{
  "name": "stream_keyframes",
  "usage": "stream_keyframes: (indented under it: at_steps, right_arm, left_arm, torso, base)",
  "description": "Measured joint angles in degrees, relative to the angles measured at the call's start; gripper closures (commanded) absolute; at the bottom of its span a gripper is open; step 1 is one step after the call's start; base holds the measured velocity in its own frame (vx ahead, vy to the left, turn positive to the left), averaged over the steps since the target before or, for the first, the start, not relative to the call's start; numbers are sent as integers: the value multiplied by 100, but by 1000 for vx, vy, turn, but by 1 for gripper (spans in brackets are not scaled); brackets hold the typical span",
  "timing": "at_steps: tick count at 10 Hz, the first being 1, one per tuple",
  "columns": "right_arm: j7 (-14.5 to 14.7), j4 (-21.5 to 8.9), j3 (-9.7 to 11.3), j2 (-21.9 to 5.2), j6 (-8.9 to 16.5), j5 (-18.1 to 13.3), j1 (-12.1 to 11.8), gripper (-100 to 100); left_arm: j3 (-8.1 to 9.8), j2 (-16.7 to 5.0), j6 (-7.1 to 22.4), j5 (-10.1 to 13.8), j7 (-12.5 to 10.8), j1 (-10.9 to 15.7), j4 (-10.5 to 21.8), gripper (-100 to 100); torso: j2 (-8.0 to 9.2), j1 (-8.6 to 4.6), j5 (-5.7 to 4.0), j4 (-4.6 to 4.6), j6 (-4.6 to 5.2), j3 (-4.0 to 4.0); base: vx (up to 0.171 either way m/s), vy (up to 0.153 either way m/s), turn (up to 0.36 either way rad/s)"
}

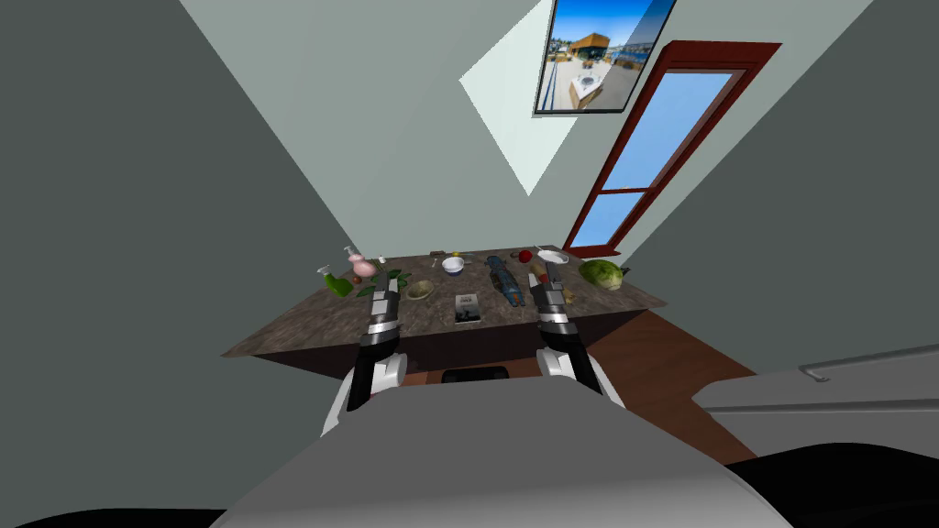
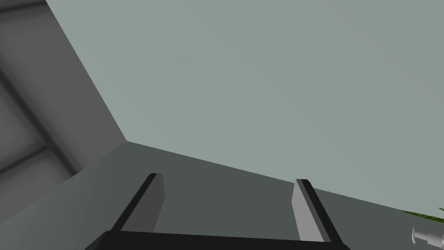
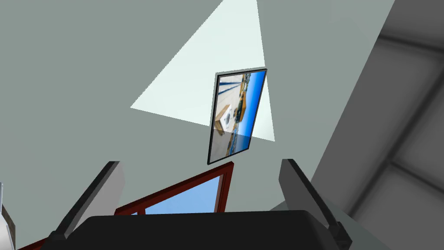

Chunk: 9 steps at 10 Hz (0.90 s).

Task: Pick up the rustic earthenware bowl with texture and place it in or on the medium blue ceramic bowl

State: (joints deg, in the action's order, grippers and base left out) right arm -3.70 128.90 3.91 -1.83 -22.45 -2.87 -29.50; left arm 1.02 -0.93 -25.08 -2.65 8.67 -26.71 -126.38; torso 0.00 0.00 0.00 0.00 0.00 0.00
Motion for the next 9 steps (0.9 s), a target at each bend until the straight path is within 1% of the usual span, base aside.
stream_keyframes:
  at_steps: [1, 3, 6, 9]
  right_arm:
    - [0, 0, 0, 0, 0, 0, 0, 0]
    - [0, 0, 0, 0, 0, 0, 0, 0]
    - [0, 0, 0, 0, 0, 0, 0, 0]
    - [0, 0, 0, 0, 0, 0, 0, 0]
  left_arm:
    - [2, -96, 88, -3, -16, 39, -17, -100]
    - [8, -299, 353, -9, -70, 134, -46, -100]
    - [15, -604, 872, -14, -187, 315, -120, -100]
    - [33, -770, 1243, -4, -273, 432, -114, -100]
  torso:
    - [4, 4, 1, 1, 0, 2]
    - [10, 11, 2, 2, 0, 6]
    - [12, 10, 2, 3, 1, 7]
    - [7, 7, 2, 2, 0, 4]
  base:
    - [-30, 25, -18]
    - [-33, 23, -23]
    - [-30, 22, -23]
    - [-21, 17, -25]
